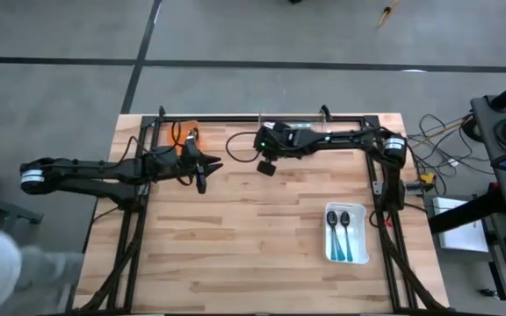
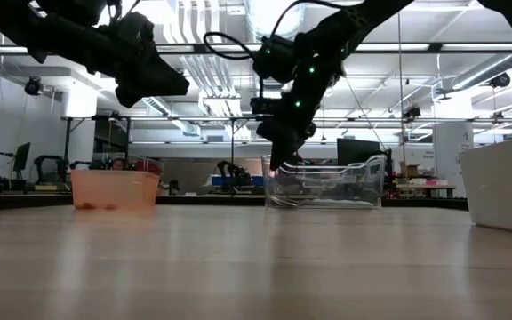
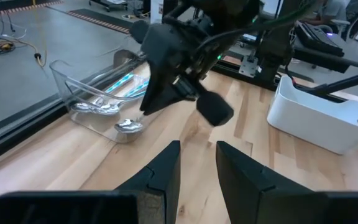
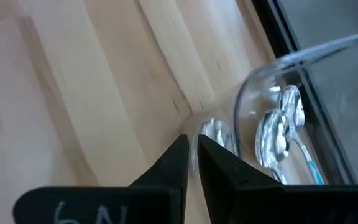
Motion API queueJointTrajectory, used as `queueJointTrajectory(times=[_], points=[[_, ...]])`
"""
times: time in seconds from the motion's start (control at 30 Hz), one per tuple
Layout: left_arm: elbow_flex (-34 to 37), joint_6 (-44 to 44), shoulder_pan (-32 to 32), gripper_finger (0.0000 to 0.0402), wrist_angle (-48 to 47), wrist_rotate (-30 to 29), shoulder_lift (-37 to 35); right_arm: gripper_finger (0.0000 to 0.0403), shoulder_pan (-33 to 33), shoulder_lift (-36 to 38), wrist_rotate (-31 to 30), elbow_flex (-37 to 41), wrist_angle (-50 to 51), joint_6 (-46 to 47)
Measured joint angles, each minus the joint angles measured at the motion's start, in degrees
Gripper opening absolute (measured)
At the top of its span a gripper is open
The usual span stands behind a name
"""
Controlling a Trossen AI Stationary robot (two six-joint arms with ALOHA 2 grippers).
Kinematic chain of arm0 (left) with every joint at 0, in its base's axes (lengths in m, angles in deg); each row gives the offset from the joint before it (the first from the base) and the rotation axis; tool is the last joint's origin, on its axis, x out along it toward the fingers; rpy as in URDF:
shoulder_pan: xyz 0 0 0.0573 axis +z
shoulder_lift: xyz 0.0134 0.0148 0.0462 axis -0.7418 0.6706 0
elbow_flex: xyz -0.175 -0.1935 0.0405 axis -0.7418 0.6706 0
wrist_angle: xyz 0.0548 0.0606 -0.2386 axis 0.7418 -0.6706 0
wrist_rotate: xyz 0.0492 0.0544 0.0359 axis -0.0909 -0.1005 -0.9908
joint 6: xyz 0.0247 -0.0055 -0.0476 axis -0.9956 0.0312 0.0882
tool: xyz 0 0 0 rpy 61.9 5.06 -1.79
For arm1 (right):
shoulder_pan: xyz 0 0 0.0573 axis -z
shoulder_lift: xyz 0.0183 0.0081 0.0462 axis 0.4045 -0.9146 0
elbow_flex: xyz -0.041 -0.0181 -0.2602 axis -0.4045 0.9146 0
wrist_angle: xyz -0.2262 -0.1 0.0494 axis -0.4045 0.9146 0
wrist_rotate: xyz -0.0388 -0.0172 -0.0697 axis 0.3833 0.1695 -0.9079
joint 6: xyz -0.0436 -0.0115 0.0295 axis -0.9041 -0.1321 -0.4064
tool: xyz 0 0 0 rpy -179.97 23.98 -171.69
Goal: Sort silverware by color (type)
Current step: Adjust the transparent bin, then adjust the blue spoon on the white bin
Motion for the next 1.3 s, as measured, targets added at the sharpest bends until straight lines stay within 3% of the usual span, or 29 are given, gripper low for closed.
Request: queueJointTrajectory(times=[0.67, 0.9, 1.07, 1.3], points=[[0.0, 4.9, -1.6, 0.0084, 1.9, 0.0, 0.0, 0.0027, -7.7, 18.3, 0.3, 0.1, 24.6, 9.0], [0.0, 5.0, -6.0, 0.0084, 4.1, -2.1, 0.0, 0.0027, -10.8, 28.4, 0.6, 0.1, 32.9, 20.3], [0.0, 5.0, -9.1, 0.0084, 5.1, -4.4, 0.0, 0.0027, -14.9, 34.6, 4.4, 1.8, 33.5, 30.2], [0.0, 5.0, -10.4, 0.0084, 6.0, -4.5, 0.0, 0.0027, -22.2, 37.6, 6.6, 4.7, 33.6, 44.6]])
